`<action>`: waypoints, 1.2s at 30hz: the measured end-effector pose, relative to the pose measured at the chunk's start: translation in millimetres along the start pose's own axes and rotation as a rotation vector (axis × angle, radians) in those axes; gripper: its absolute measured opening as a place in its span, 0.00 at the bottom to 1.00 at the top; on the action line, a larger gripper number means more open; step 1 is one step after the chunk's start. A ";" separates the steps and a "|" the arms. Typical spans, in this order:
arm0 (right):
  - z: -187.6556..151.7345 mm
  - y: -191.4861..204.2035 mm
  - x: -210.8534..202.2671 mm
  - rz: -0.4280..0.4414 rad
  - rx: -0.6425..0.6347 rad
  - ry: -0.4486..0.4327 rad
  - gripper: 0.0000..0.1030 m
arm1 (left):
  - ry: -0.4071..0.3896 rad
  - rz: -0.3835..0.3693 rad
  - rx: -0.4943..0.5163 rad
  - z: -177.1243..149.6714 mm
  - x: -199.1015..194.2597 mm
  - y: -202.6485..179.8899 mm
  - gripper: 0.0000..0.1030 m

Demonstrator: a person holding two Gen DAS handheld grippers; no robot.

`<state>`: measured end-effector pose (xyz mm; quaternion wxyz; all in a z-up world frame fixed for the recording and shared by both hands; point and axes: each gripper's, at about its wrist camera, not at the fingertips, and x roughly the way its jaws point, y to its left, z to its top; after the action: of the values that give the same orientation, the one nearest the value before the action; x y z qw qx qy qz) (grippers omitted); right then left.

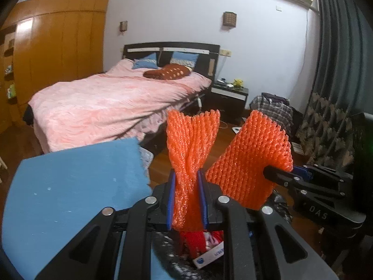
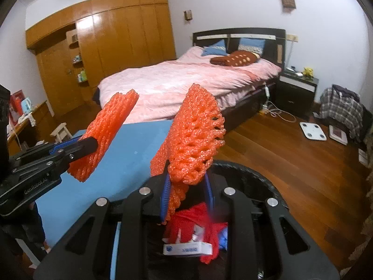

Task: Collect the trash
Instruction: 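Carry both orange mesh nets over the bin, then open both tools to drop the orange mesh nets into the bin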

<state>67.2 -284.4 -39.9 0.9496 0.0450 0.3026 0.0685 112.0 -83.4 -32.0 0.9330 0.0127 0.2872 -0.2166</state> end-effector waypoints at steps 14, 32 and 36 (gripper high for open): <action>-45.5 -46.2 29.1 -0.103 0.075 0.116 0.28 | 0.121 -0.090 0.046 -25.6 67.0 -32.0 0.18; -73.6 -67.0 51.0 -0.176 0.110 0.198 0.80 | 0.174 -0.108 0.028 -40.3 88.4 -27.7 0.76; -67.1 -62.0 42.2 -0.165 0.115 0.168 0.90 | 0.154 -0.086 0.027 -34.6 75.6 -19.5 0.83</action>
<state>68.7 -335.9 -126.3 0.9192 0.0684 0.3871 -0.0239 141.7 -125.9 -99.9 0.8977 0.0295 0.3557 -0.2584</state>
